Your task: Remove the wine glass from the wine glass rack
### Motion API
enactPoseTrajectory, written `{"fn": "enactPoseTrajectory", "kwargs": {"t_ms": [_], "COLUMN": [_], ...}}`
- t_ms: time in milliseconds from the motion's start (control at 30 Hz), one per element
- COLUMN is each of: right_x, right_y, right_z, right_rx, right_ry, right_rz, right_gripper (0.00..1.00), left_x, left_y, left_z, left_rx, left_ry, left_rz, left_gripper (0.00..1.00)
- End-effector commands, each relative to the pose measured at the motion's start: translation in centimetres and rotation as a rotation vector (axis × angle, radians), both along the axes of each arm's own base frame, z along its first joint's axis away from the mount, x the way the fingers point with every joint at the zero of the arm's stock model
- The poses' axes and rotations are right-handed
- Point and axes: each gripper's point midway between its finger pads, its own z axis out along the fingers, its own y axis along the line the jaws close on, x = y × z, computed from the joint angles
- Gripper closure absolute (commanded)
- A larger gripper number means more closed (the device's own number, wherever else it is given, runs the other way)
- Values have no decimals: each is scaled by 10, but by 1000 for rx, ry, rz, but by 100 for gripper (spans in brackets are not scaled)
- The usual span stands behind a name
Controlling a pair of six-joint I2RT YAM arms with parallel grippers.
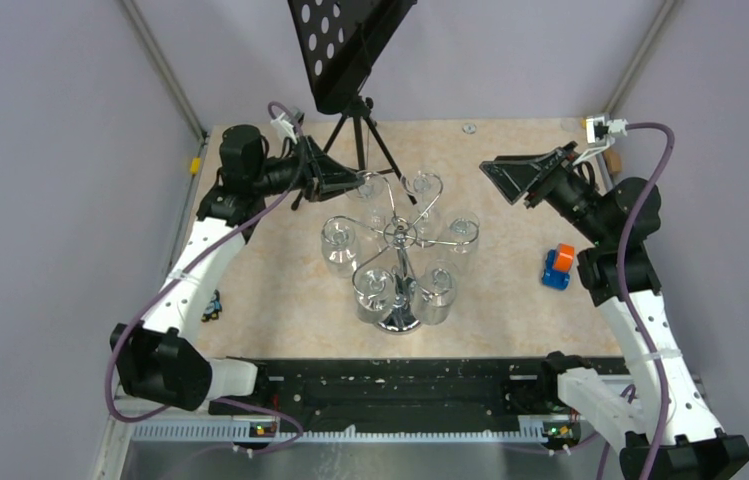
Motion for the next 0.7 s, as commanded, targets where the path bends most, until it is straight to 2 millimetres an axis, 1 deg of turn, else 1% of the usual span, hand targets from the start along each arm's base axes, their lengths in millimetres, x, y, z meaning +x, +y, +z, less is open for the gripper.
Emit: {"fn": "enactPoseTrajectory", "kwargs": {"t_ms": [0, 200, 333, 500, 667], "right_x": [-3, -2, 0, 1, 2], "right_y": [3, 2, 2, 2, 2], "right_z": [6, 5, 4, 3, 2], "right_rx": [-3, 1, 2, 6, 13], "right_ry": [-48, -45, -38, -33, -28], "right_rz": [5, -1, -4, -5, -2], "right_gripper": [39, 39, 39, 39, 39], "left_x": [-5, 0, -4, -10, -13], "left_y": [5, 14, 13, 13, 13], "left_z": [32, 15, 12, 18, 23], "left_rx": [18, 132, 130, 115, 105], "left_ry": [-154, -157, -150, -155, -158], "left_rz": [31, 86, 62, 46, 47], "left_gripper": [75, 66, 66, 81, 97]}}
